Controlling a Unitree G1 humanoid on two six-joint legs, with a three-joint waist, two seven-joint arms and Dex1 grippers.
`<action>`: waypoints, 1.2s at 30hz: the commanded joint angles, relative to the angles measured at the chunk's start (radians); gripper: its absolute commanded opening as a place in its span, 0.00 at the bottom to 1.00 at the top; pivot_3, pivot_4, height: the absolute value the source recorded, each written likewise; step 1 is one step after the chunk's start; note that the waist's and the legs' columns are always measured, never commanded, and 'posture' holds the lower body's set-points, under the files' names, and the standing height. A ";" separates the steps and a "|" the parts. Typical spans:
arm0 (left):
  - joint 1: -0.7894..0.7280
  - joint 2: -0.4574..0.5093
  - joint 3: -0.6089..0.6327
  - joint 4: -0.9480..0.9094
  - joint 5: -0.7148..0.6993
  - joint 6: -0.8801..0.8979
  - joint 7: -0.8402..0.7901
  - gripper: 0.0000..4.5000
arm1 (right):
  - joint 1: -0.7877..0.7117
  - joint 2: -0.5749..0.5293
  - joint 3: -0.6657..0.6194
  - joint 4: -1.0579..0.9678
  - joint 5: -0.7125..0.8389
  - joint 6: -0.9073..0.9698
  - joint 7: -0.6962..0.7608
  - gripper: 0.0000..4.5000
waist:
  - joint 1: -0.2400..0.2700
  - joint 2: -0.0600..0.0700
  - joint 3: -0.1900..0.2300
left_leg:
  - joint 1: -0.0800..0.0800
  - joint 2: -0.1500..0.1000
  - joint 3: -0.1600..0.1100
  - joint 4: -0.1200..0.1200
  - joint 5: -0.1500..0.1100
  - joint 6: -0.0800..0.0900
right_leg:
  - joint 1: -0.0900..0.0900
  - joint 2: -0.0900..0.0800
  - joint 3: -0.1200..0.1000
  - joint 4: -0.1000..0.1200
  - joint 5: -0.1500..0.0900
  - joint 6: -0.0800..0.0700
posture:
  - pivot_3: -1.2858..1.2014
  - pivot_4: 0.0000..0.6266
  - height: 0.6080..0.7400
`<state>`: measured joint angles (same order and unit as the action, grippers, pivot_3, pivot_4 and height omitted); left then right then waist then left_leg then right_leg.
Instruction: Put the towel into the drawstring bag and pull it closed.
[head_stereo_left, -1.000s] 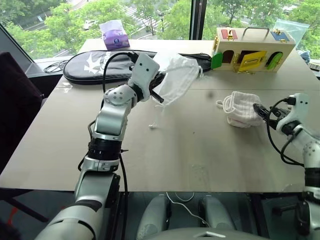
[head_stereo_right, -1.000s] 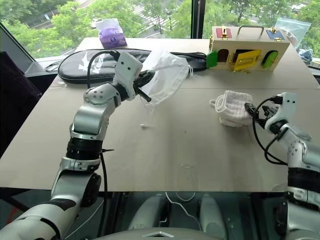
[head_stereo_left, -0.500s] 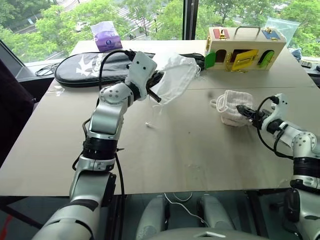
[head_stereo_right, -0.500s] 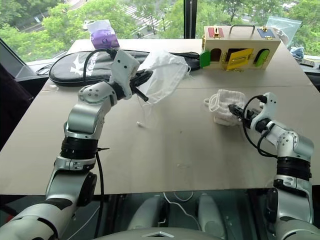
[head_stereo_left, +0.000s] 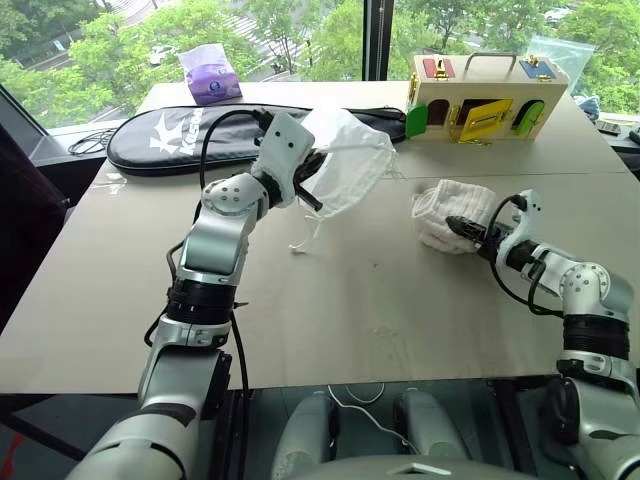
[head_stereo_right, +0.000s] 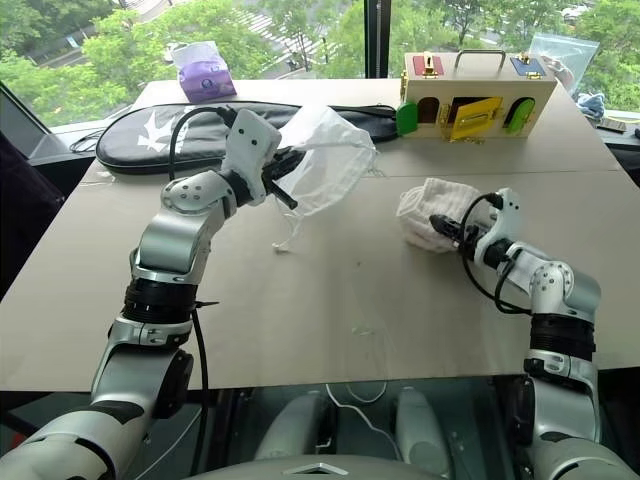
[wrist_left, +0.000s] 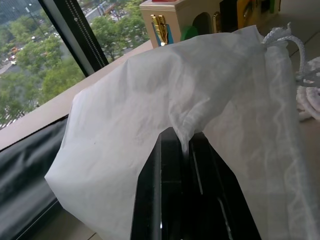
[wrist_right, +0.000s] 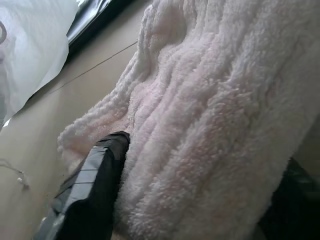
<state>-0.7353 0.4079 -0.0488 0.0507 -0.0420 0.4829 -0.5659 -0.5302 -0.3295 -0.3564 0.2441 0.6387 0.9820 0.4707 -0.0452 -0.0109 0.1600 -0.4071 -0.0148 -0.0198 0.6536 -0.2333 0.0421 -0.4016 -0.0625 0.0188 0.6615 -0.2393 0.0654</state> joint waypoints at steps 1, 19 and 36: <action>-0.011 0.008 0.002 -0.012 -0.006 -0.020 -0.003 0.00 | 0.005 0.038 0.024 -0.040 0.038 0.032 0.005 0.31 | 0.001 0.000 0.000 | 0.000 0.000 0.000 0.000 0.000 0.000 | 0.000 0.000 0.000 0.000 0.000 0.000 | 0.52 0.24 1.00; -0.044 -0.022 -0.021 0.026 -0.082 -0.012 -0.128 0.00 | 0.320 -0.028 0.032 -0.711 0.607 0.196 0.112 0.01 | 0.027 0.000 0.002 | -0.011 -0.001 0.000 0.000 0.000 0.000 | -0.008 -0.002 -0.002 -0.003 0.000 0.000 | 0.52 0.24 1.00; 0.048 -0.044 -0.022 -0.105 -0.273 0.071 -0.257 0.00 | 0.275 -0.013 0.260 -0.547 0.329 -0.037 0.084 0.01 | 0.032 -0.001 0.003 | -0.010 -0.001 0.000 0.001 0.000 0.000 | -0.008 -0.002 -0.001 -0.001 0.000 0.000 | 0.52 0.24 1.00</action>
<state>-0.6840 0.3729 -0.1031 0.0008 -0.2770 0.5366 -0.8302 -0.2614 -0.3278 -0.1269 -0.3003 1.0117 0.9617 0.5411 -0.0134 -0.0117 0.1634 -0.4168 -0.0159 -0.0197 0.6544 -0.2331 0.0418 -0.4098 -0.0643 0.0177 0.6605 -0.2396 0.0657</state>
